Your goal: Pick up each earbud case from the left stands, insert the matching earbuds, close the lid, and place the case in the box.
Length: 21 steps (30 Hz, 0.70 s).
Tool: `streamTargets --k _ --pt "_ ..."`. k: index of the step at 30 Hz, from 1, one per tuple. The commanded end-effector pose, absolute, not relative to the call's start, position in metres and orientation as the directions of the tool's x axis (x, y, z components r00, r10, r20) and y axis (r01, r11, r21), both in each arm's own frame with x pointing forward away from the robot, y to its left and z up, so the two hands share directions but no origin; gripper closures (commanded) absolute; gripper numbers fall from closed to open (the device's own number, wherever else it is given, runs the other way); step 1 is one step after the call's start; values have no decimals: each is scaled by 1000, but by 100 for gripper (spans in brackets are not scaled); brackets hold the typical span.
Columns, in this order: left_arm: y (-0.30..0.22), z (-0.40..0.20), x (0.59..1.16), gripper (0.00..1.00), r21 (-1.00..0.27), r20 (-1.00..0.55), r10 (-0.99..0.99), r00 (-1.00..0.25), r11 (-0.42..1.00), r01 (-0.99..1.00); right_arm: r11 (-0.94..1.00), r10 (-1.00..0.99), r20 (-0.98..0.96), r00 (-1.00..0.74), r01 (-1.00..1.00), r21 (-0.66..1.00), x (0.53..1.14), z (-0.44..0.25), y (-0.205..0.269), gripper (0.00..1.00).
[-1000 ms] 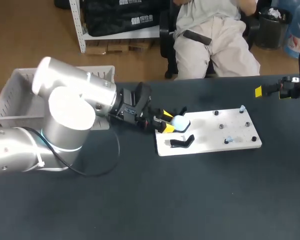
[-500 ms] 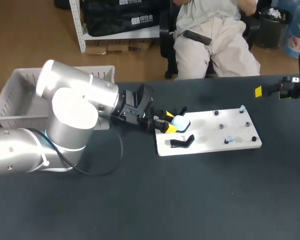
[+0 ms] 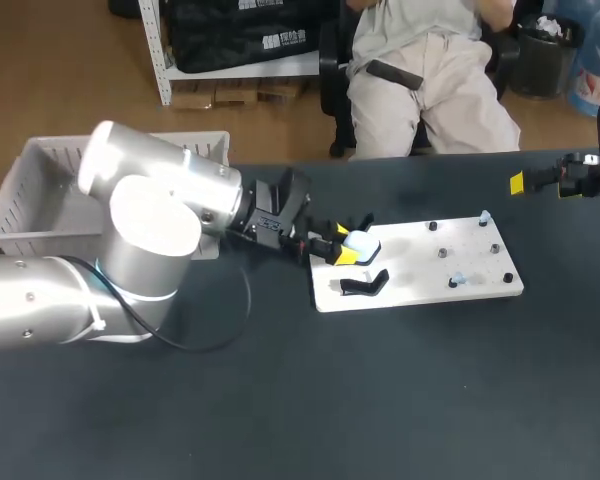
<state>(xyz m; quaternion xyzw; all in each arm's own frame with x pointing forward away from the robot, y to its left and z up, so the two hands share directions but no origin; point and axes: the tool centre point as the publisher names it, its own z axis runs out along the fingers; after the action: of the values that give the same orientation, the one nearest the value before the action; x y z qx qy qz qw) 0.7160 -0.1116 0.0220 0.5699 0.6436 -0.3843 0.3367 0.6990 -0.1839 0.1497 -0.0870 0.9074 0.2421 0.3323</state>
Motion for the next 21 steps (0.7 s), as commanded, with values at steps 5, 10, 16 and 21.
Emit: streamTargets --k 5,10,16,21 --pt "-113 17 714 70 -108 -876 469 -117 46 993 867 2 -645 -764 -321 382 699 150 -185 0" --pt "-114 15 714 77 -102 -877 468 -114 51 993 867 2 -645 -764 -321 382 699 150 -185 0" --pt "-111 21 719 100 -72 -891 442 -101 83 994 867 2 -645 -764 -321 382 699 150 -185 0" --pt "-101 51 721 100 -24 -925 377 -52 79 997 867 2 -645 -764 -321 382 699 150 -185 0"
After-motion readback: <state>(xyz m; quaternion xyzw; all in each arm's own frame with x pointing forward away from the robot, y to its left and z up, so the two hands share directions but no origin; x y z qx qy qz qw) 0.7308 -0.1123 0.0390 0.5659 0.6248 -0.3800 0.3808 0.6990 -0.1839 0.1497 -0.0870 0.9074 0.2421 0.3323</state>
